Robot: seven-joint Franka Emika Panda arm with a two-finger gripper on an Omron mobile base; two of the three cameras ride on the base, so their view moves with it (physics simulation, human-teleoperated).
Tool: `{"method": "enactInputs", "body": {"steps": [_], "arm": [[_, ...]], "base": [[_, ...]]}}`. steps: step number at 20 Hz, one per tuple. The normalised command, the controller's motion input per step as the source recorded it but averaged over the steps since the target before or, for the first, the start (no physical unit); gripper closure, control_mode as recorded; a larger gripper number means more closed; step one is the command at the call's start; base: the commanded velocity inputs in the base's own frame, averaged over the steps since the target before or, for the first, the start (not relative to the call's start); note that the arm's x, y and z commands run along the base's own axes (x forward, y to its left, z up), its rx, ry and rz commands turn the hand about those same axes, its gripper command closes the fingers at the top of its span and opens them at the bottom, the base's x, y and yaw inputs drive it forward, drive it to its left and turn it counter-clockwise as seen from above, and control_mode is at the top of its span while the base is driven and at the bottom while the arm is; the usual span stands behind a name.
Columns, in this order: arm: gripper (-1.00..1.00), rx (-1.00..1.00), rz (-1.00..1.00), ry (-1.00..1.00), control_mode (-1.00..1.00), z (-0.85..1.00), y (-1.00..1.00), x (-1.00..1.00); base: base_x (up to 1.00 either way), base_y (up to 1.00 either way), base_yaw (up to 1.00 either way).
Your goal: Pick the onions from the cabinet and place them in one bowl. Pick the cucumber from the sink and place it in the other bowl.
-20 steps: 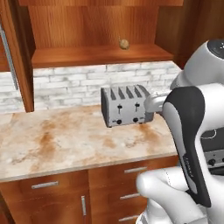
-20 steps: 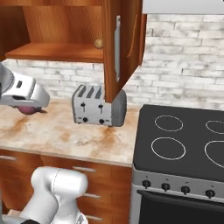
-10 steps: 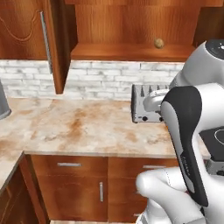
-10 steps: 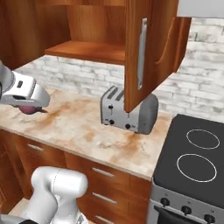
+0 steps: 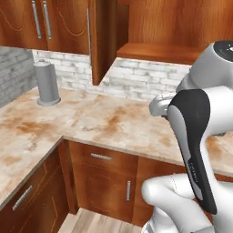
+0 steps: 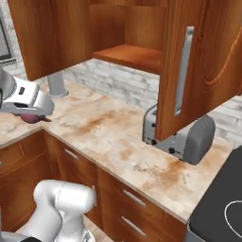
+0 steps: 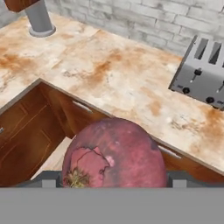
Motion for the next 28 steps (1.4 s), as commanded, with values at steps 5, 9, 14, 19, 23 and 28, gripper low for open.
{"method": "enactInputs", "body": {"steps": [5, 9, 14, 19, 23, 28], "arm": [[1.0, 0.0, 0.0, 0.0, 1.0, 0.0, 0.0, 0.0], [1.0, 0.0, 0.0, 0.0, 1.0, 0.0, 0.0, 0.0], [1.0, 0.0, 0.0, 0.0, 1.0, 0.0, 0.0, 0.0], [1.0, 0.0, 0.0, 0.0, 1.0, 0.0, 0.0, 0.0], [1.0, 0.0, 0.0, 0.0, 1.0, 0.0, 0.0, 0.0], [1.0, 0.0, 0.0, 0.0, 1.0, 0.0, 0.0, 0.0]], "base": [[0.0, 0.16, 0.46], [0.0, 0.24, 0.46], [0.0, 0.47, 0.42], [0.0, 0.57, 0.39], [0.03, 0.76, 0.3], [0.0, 0.51, 0.4]]}}
